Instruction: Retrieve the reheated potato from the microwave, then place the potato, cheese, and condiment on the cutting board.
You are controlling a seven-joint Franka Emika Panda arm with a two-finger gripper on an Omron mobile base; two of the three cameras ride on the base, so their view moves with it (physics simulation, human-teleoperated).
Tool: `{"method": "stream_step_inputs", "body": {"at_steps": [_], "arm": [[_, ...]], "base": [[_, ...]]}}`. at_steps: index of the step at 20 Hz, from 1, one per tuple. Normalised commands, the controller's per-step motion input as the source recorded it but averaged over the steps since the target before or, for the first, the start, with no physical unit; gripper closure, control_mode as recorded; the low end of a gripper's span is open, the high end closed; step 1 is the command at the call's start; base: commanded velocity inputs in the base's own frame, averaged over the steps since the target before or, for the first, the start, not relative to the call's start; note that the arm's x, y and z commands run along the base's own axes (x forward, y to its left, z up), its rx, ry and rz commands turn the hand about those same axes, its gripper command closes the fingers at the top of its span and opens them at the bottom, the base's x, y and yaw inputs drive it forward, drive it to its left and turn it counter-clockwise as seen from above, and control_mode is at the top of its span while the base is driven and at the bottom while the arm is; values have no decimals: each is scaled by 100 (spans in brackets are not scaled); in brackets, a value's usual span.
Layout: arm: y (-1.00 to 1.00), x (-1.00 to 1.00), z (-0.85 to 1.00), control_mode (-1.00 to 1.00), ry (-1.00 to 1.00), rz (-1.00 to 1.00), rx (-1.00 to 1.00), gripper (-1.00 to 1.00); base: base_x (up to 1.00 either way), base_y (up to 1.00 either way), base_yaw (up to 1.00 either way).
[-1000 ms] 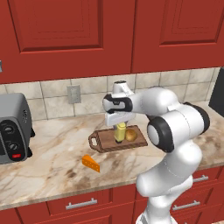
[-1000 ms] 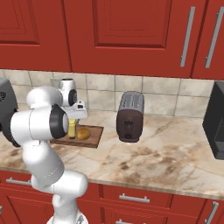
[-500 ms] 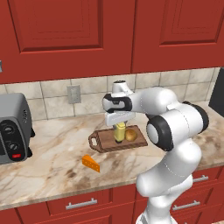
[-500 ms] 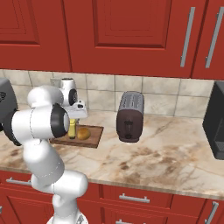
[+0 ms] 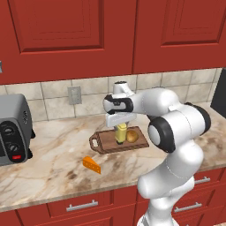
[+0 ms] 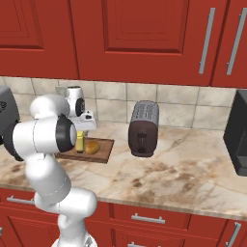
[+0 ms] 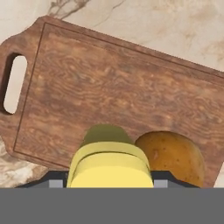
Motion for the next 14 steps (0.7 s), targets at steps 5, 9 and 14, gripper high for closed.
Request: {"method": "stream_step_inputs", "body": {"at_steps": [5, 9, 14], "arm": [[-1, -2, 0, -100, 0, 0, 0, -100], [0, -3, 0, -100, -1, 0, 0, -100], [0, -1, 2, -100, -3, 0, 0, -100]], "base": [[0, 0, 0], [0, 0, 0], [0, 0, 0]]}}
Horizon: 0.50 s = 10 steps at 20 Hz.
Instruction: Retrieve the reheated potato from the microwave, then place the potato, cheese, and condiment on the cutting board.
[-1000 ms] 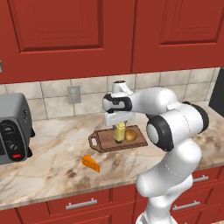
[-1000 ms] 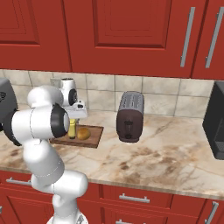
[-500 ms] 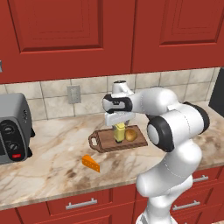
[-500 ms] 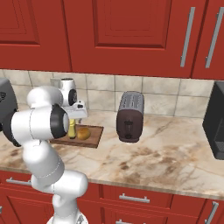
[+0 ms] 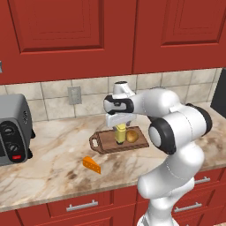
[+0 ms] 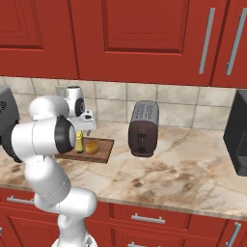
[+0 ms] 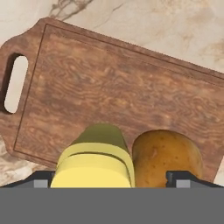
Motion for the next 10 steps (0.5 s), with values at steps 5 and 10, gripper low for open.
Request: {"method": "stream_step_inputs", "body": {"at_steps": [5, 10], "arm": [[0, -10, 6, -100, -7, 0, 1, -100], [0, -19, 4, -100, -10, 0, 2, -100]], "base": [[0, 0, 0], [0, 0, 0]]}}
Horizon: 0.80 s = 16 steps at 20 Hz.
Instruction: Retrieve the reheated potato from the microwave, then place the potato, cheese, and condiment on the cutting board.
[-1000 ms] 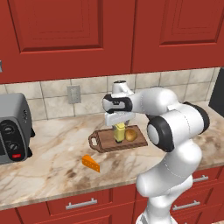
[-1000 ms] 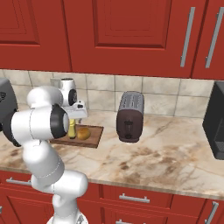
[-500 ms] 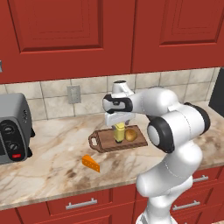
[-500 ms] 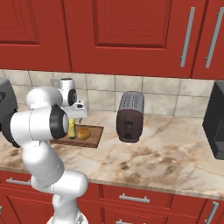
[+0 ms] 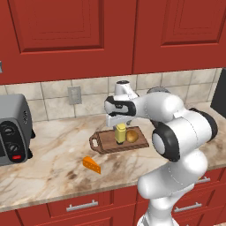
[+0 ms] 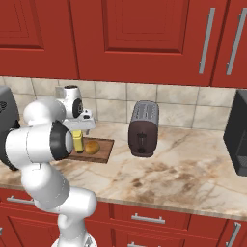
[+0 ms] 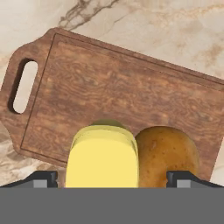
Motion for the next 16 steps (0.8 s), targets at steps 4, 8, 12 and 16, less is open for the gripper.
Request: {"method": "stream_step_inputs", "body": {"at_steps": [4, 8, 12, 16], "arm": [[2, -30, 0, -100, -16, 0, 1, -100], [0, -8, 3, -100, -15, 0, 2, -100], [0, -12, 13, -100, -9, 0, 2, -100], [-3, -29, 15, -100, 0, -3, 4, -100]], "base": [[0, 0, 0], [0, 0, 0], [0, 0, 0], [0, 0, 0]]}}
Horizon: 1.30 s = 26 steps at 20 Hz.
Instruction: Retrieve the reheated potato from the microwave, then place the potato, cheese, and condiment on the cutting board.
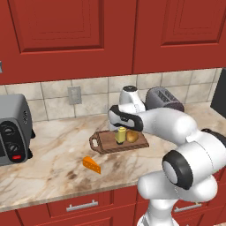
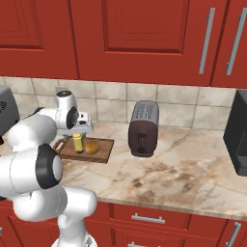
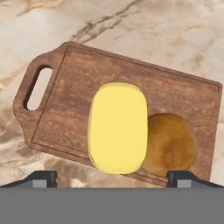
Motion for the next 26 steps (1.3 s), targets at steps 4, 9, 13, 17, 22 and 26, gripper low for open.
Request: {"method": "stream_step_inputs", "body": {"at_steps": [4, 9, 13, 17, 22, 26], "arm": [[-1, -40, 17, -100, 0, -6, 4, -100], [4, -52, 9, -100, 0, -9, 4, -100], [16, -48, 1, -100, -4, -10, 4, -100], [21, -52, 0, -100, -7, -6, 6, -100], [32, -39, 0, -100, -9, -1, 9, -100], [38, -28, 0, -100, -3, 0, 10, -100]], "base": [[0, 0, 0], [0, 0, 0], [0, 0, 0], [0, 0, 0], [0, 0, 0], [0, 0, 0]]}}
